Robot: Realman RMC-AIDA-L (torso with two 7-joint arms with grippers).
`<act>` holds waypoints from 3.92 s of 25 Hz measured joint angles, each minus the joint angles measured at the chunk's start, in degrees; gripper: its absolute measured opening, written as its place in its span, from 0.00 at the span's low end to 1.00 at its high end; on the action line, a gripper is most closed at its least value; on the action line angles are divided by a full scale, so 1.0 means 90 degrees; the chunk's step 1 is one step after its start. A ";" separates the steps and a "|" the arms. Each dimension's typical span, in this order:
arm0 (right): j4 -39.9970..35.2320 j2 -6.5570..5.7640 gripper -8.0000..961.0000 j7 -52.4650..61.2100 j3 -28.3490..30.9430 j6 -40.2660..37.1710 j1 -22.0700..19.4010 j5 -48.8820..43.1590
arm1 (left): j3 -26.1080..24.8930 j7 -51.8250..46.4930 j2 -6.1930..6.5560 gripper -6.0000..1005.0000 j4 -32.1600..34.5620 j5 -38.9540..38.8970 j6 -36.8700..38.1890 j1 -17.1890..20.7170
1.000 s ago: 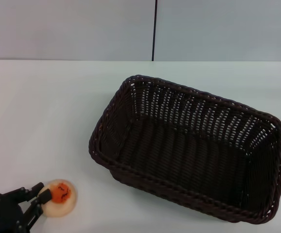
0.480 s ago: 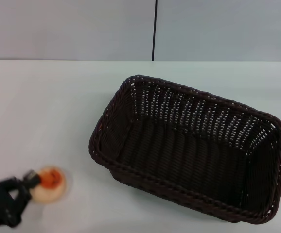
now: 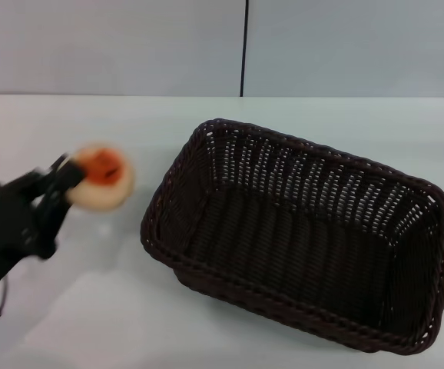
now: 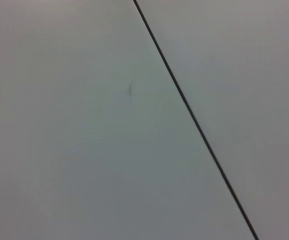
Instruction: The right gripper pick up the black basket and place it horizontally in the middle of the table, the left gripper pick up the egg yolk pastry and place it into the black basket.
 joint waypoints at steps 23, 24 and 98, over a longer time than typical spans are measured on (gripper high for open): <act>0.0276 0.0018 0.38 -0.0050 -0.0061 -0.0122 -0.0041 -0.0001 | 0.2001 0.0361 -0.0058 0.05 -0.0315 0.0054 -0.1717 -0.1049; 0.0276 0.0025 0.38 -0.0051 -0.0064 -0.0122 -0.0026 -0.0001 | 0.2003 0.0391 -0.0058 0.05 -0.0321 0.0054 -0.1732 -0.1049; 0.0442 0.0098 0.37 -0.0037 0.0085 -0.0521 0.0120 0.0159 | -0.1914 0.1255 -0.0024 0.62 -0.0386 -0.0690 -0.0103 0.0147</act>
